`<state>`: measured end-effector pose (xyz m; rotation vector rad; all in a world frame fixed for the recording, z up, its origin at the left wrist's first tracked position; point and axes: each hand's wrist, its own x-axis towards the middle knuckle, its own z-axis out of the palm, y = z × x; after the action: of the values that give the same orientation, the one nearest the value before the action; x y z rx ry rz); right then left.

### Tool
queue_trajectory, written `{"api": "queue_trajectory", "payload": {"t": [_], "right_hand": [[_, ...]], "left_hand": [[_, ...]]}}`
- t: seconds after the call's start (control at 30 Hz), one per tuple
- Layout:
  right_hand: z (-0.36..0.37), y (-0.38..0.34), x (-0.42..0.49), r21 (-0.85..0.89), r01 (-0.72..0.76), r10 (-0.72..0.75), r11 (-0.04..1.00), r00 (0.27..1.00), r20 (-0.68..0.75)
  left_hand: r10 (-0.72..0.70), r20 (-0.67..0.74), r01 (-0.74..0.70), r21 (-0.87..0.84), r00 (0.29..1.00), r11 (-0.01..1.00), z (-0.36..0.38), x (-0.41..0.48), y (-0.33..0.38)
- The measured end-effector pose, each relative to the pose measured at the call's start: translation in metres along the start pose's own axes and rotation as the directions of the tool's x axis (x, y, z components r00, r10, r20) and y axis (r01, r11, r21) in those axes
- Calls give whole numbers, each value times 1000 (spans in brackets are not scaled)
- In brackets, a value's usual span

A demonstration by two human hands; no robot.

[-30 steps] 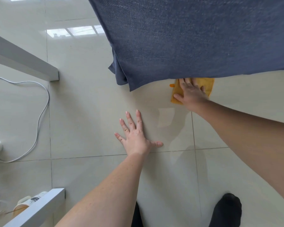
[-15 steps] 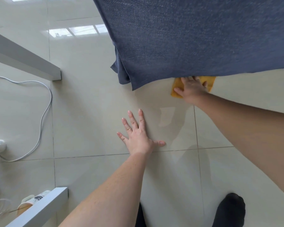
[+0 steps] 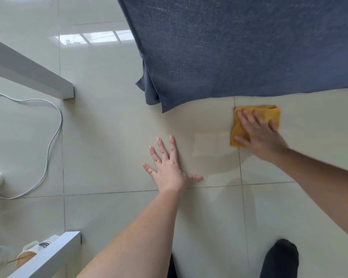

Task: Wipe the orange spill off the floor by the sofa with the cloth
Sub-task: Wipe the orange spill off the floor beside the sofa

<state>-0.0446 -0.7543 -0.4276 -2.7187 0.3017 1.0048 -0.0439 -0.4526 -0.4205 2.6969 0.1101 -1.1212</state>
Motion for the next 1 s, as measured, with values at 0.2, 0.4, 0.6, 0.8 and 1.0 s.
{"api": "queue_trajectory", "payload": {"t": [0.2,0.4,0.6,0.8,1.0], "right_hand": [[-22,-75,68,170,-179,194,969,978,-75],[32,-112,7,-28,172,-173,985,984,-37],[41,-10,-40,-75,114,-113,991,993,19],[2,-24,18,204,-189,209,961,975,-78],[33,-82,-15,94,17,-14,995,999,-39]], "left_hand": [[-6,9,6,-3,1000,1000,-1,-1,0],[0,12,0,2,1000,1000,-1,0,1],[-1,6,1,1,1000,1000,1,1,1],[0,0,0,-8,1000,1000,3,1,-3],[-27,-4,27,28,1000,999,1,-1,3]]}}
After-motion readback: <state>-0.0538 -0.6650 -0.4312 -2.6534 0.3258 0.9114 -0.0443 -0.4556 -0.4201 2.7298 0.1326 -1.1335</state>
